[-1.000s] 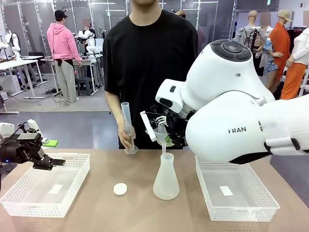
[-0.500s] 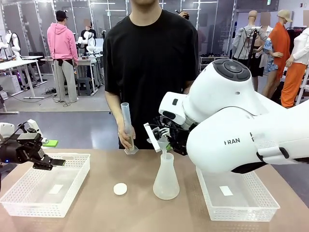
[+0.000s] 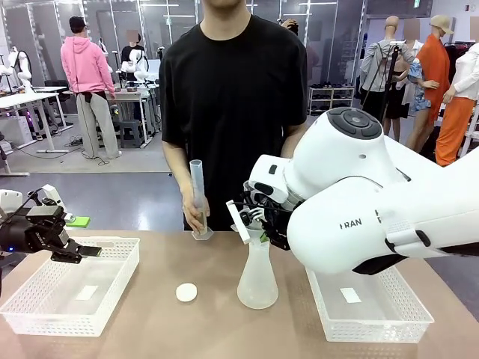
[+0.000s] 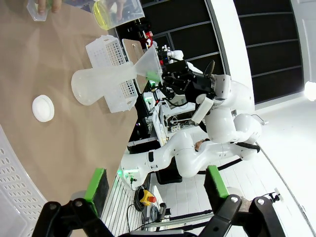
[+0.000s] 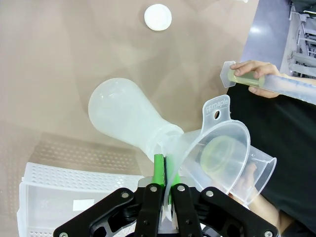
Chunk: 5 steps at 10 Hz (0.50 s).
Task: Prepare the solutions needed for the experiment.
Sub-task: Pick up the Plastic Funnel and insert it into the Big flask.
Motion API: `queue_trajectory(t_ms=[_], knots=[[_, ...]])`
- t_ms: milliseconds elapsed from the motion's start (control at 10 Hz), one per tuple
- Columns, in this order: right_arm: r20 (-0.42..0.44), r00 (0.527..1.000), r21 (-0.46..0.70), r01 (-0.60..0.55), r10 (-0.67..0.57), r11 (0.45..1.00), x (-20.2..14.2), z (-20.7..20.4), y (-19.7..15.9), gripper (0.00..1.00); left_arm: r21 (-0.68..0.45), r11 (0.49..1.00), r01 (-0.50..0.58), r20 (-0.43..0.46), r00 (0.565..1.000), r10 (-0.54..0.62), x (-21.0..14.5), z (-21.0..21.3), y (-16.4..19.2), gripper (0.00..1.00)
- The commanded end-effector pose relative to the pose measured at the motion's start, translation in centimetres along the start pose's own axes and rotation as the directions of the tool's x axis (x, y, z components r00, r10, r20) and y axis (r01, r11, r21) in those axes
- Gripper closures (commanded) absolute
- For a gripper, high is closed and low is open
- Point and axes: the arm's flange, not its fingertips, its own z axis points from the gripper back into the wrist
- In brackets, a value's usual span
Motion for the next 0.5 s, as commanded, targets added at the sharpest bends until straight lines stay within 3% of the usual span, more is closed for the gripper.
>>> queue_trajectory(t_ms=[0, 400], knots=[[0.014, 1.000, -0.008, -0.013, 0.013, 1.000, -0.9, -0.8, -0.2, 0.97, -0.001, 1.000, 0.005, 0.001, 1.000, -0.005, -0.1, 0.0, -0.3, 0.00], [0.022, 1.000, 0.005, 0.003, -0.003, 1.000, -1.3, -1.8, 0.1, 0.97, -0.001, 1.000, 0.005, 0.001, 1.000, -0.005, -0.1, 0.0, -0.3, 0.00]])
